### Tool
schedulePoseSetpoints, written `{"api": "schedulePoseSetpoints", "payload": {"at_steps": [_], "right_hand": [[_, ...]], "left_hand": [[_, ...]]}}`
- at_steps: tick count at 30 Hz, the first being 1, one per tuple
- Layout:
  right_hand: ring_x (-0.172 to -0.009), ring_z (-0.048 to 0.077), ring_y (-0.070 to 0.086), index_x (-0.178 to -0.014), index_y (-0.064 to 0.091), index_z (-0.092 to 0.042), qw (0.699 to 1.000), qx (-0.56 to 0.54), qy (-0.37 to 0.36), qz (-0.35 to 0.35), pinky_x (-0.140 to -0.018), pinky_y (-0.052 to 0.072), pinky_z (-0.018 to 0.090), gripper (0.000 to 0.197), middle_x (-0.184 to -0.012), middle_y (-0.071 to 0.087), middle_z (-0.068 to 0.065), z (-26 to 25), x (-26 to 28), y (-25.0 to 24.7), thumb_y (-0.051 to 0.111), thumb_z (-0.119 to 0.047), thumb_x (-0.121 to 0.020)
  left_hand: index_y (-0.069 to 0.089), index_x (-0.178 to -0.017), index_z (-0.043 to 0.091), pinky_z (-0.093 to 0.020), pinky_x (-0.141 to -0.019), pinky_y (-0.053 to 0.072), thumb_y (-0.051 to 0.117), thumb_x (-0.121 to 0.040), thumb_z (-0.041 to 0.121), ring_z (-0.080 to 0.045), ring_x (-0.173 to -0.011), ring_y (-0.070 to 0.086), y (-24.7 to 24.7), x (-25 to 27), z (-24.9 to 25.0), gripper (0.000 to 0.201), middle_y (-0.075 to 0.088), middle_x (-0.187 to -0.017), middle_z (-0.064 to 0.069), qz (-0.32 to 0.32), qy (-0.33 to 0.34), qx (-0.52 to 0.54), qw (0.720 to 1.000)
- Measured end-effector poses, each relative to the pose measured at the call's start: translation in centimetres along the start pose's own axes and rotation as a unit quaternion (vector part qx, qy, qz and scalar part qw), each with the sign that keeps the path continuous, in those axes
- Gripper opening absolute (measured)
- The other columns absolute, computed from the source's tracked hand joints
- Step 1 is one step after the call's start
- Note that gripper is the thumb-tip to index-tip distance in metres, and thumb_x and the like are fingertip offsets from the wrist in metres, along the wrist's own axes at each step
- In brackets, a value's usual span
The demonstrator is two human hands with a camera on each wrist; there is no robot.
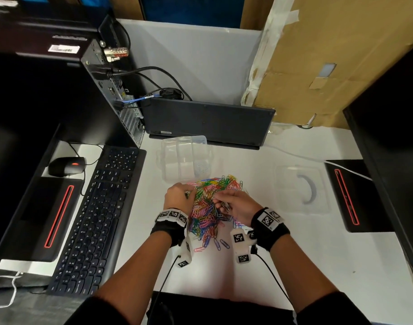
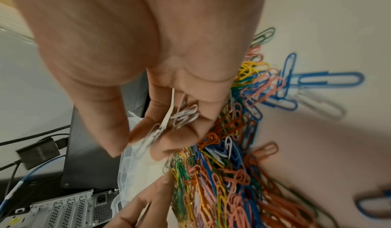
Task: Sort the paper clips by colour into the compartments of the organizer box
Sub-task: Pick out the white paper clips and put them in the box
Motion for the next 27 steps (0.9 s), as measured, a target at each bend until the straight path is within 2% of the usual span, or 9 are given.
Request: {"api": "schedulePoseSetpoints", "payload": {"at_steps": [7,13,15,18,20,22,23,25,27], "right_hand": [[-0.069,0.016,0.064,-0.100,0.071,-0.003,0.991,0.116,-0.056,0.022,-0.060,0.052,0.021,0.012,-0.085,0.071,0.014,-2.3,0.6,-1.7,0.062,-0.001,-0.091],[-0.057,0.015,0.052,-0.123,0.060,-0.019,0.995,0.097,0.010,0.015,-0.052,0.043,0.022,0.039,-0.077,0.066,0.013,-1.2,0.9,-2.3,0.049,0.006,-0.095],[-0.056,0.016,0.054,-0.117,0.061,-0.012,0.997,0.075,0.030,0.015,-0.049,0.044,0.021,0.034,-0.077,0.065,0.016,-0.8,1.2,-2.1,0.049,0.008,-0.093],[-0.070,0.019,0.063,-0.098,0.065,-0.001,0.998,0.047,0.029,0.001,-0.059,0.053,0.023,0.016,-0.090,0.068,0.019,-0.8,1.3,-1.3,0.053,0.006,-0.091],[-0.075,0.019,0.065,-0.098,0.066,0.001,0.999,0.020,0.032,-0.002,-0.064,0.055,0.024,0.009,-0.094,0.069,0.018,-0.5,1.1,-0.9,0.061,-0.003,-0.091],[-0.067,0.013,0.061,-0.101,0.069,-0.001,0.994,0.105,0.010,0.032,-0.060,0.051,0.022,0.020,-0.087,0.069,0.009,-0.8,0.7,-1.2,0.070,-0.018,-0.089],[-0.064,0.007,0.059,-0.099,0.072,-0.007,0.973,0.219,-0.023,0.068,-0.060,0.048,0.019,0.022,-0.082,0.068,0.001,-1.6,0.6,-1.6,0.073,-0.026,-0.087],[-0.066,-0.002,0.057,-0.091,0.076,-0.019,0.888,0.427,-0.103,0.135,-0.064,0.046,0.015,0.019,-0.075,0.065,-0.014,-3.8,0.6,-1.5,0.079,-0.034,-0.080],[-0.066,-0.004,0.055,-0.085,0.076,-0.020,0.839,0.502,-0.142,0.157,-0.067,0.047,0.015,0.016,-0.069,0.058,-0.020,-4.7,0.7,-0.4,0.083,-0.031,-0.076]], "left_hand": [[0.077,-0.091,0.016,-0.031,-0.080,0.052,0.067,-0.088,0.022,-0.024,-0.086,0.065,0.3,0.9,-0.9,0.012,0.071,-0.099,-0.008,-0.033,0.015,0.080,0.996],[0.077,-0.091,0.017,-0.029,-0.080,0.053,0.067,-0.087,0.021,-0.020,-0.081,0.066,-0.2,1.2,-1.6,0.011,0.073,-0.094,-0.003,-0.040,-0.004,0.123,0.992],[0.069,-0.082,0.019,-0.027,-0.072,0.048,0.057,-0.092,0.021,-0.020,-0.076,0.060,0.3,1.5,-1.5,0.015,0.069,-0.083,-0.003,-0.060,-0.026,0.153,0.986],[0.049,-0.070,0.016,-0.029,-0.064,0.033,0.040,-0.098,0.026,-0.021,-0.072,0.047,0.9,2.1,-0.6,0.031,0.054,-0.071,-0.003,-0.083,-0.030,0.174,0.981],[0.043,-0.064,0.019,-0.029,-0.063,0.031,0.041,-0.100,0.031,-0.017,-0.067,0.043,1.1,2.4,0.1,0.038,0.049,-0.066,0.001,-0.091,-0.012,0.165,0.982],[0.051,-0.065,0.022,-0.025,-0.060,0.035,0.048,-0.099,0.025,-0.012,-0.061,0.045,1.5,2.6,0.4,0.034,0.051,-0.063,0.006,-0.098,0.009,0.165,0.981],[0.061,-0.074,0.023,-0.019,-0.058,0.038,0.049,-0.099,0.019,-0.008,-0.059,0.049,1.8,2.7,0.4,0.028,0.056,-0.063,0.008,-0.108,0.015,0.174,0.979],[0.069,-0.098,0.020,-0.011,-0.055,0.039,0.045,-0.097,0.007,-0.004,-0.058,0.054,2.4,3.1,0.4,0.027,0.064,-0.068,0.004,-0.129,0.023,0.177,0.975],[0.069,-0.105,0.018,-0.013,-0.057,0.039,0.041,-0.096,0.001,-0.003,-0.058,0.053,2.6,3.2,0.2,0.034,0.065,-0.072,0.001,-0.128,0.015,0.181,0.975]]}}
Point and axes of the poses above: each hand's wrist, its own x-axis away from the middle knuckle, its own y-axis out of the palm, z = x × y, the point moved 10 cm from there along -x, towards the middle knuckle
